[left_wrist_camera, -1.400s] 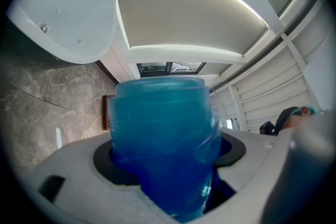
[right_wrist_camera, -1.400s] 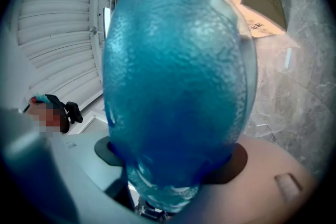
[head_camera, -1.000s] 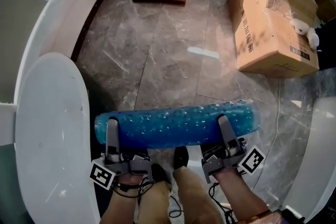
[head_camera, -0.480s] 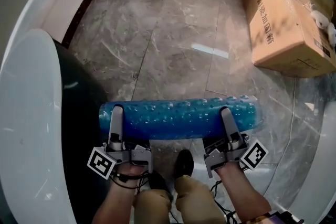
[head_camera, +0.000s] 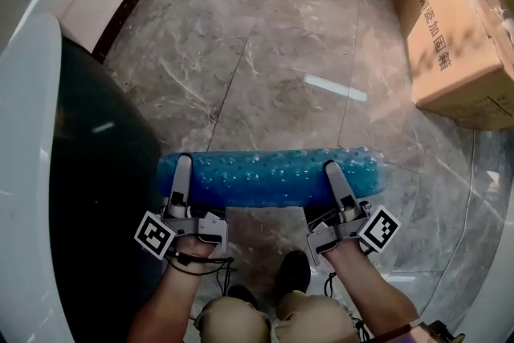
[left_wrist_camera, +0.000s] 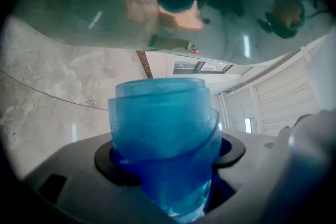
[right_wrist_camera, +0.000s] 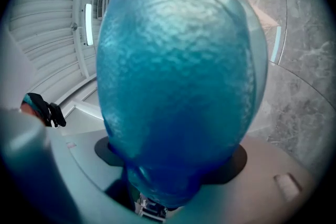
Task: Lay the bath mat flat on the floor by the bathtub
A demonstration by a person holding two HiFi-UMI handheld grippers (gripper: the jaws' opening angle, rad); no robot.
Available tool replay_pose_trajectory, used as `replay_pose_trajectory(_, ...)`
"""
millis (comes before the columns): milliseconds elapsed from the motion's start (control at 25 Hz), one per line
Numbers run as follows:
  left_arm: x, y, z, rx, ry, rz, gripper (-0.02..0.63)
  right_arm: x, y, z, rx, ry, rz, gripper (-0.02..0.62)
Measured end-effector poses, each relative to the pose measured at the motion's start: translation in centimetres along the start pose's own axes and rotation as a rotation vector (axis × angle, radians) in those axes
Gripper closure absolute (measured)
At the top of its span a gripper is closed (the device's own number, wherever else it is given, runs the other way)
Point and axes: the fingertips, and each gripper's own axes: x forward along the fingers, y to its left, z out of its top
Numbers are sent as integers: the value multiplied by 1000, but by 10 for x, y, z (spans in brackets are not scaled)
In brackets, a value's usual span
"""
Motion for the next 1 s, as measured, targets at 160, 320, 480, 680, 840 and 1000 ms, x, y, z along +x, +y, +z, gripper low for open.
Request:
replay_pose_trajectory(160,-10,58,22,6,-5,35,247,10,-60,-27,28,28,-24,225)
replay_pose_trajectory(320,-20,106,39,16,-12,77,248,19,-110,-48,49,50,-42,225)
replay_pose_trajectory(480,-30,141,46,6,-27,117,247,21,-146,-60,76,77,-84,225)
replay_pose_trajectory(680,-41,185,58,-14,-41,152,247,27,-183,-75,74,128,-119,225)
replay_pose_trajectory(840,-44,203,63,-10,-38,184,247,28,-206,-85,112,145,-158,224)
replay_pose_trajectory(1000,-47,229,62,-26,-20,245,249,24,-228,-89,123,142,-230,218)
